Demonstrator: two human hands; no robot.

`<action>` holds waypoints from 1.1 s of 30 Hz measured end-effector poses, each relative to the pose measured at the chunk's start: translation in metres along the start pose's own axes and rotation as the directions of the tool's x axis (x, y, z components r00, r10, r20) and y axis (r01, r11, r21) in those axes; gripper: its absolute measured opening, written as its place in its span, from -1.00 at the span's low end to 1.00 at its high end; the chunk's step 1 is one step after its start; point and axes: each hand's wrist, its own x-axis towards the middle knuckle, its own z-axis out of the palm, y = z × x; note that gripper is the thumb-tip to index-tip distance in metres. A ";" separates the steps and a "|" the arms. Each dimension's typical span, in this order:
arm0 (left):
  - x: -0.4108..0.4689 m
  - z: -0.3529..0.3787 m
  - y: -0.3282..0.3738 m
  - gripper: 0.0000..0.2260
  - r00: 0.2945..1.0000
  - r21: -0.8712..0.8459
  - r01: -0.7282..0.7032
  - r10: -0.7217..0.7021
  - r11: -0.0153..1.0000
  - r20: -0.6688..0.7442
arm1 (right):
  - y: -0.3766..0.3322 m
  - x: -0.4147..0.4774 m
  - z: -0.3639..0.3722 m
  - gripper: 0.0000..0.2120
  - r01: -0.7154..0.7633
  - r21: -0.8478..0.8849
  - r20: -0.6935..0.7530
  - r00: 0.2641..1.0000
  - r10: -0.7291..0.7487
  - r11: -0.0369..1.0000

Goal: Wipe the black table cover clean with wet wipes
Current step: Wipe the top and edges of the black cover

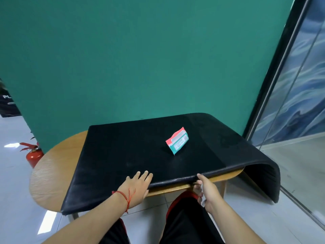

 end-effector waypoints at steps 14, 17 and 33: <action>-0.082 -0.072 -0.077 -0.46 0.961 -0.018 0.101 -0.102 0.995 -0.258 | -0.090 0.005 -0.030 -0.74 0.127 0.378 -0.200 0.978 -0.053 0.917; -0.108 -0.049 -0.097 -0.47 0.950 -0.067 0.157 -0.169 0.985 -0.264 | -0.089 -0.009 -0.010 -0.85 0.165 0.307 -0.171 0.978 -0.116 0.937; -0.231 0.072 -0.213 -0.52 0.819 -0.170 0.535 -0.558 0.828 -0.138 | 0.013 -0.060 0.138 -0.70 -0.022 0.150 0.156 0.988 -0.002 0.988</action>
